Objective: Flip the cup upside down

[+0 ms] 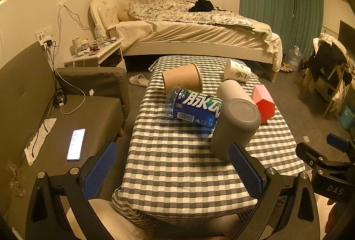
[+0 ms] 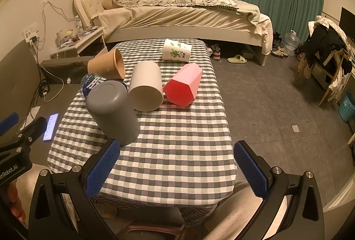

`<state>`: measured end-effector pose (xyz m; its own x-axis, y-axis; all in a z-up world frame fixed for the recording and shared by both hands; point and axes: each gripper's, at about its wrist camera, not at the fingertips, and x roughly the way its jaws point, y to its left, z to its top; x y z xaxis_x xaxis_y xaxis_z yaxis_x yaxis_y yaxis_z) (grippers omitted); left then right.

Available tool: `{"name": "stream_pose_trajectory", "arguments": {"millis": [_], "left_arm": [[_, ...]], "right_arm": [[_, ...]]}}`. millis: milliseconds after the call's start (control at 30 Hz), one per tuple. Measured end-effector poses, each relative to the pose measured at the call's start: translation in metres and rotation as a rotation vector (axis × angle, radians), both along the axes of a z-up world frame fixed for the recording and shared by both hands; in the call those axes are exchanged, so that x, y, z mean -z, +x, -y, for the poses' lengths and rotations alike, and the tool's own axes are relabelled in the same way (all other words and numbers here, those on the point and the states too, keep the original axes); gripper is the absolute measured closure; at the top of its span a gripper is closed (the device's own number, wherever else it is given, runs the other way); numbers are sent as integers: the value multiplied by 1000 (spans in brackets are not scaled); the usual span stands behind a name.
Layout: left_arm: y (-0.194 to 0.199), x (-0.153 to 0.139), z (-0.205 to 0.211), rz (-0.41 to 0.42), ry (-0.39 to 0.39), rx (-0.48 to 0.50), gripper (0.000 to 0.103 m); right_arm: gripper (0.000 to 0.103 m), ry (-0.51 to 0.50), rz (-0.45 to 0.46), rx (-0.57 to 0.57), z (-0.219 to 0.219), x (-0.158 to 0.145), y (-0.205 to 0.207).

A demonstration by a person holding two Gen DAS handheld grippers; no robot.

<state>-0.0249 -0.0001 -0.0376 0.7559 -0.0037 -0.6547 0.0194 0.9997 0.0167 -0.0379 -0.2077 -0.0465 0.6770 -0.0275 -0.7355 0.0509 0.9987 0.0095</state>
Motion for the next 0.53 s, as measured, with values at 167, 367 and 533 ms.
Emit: {"name": "stream_pose_trajectory", "arguments": {"millis": [167,367,533], "left_arm": [[0,1,-1,-1,0,0,0],[1,4,-5,-15,-14,-11,0],[0,5,-7,-7,-17,-14,0]], "right_arm": [[0,-3,-4,-1,0,-1,0],[0,-6,-13,-4,-2,1,0],[0,-8,-17,-7,-3,2,0]]}}
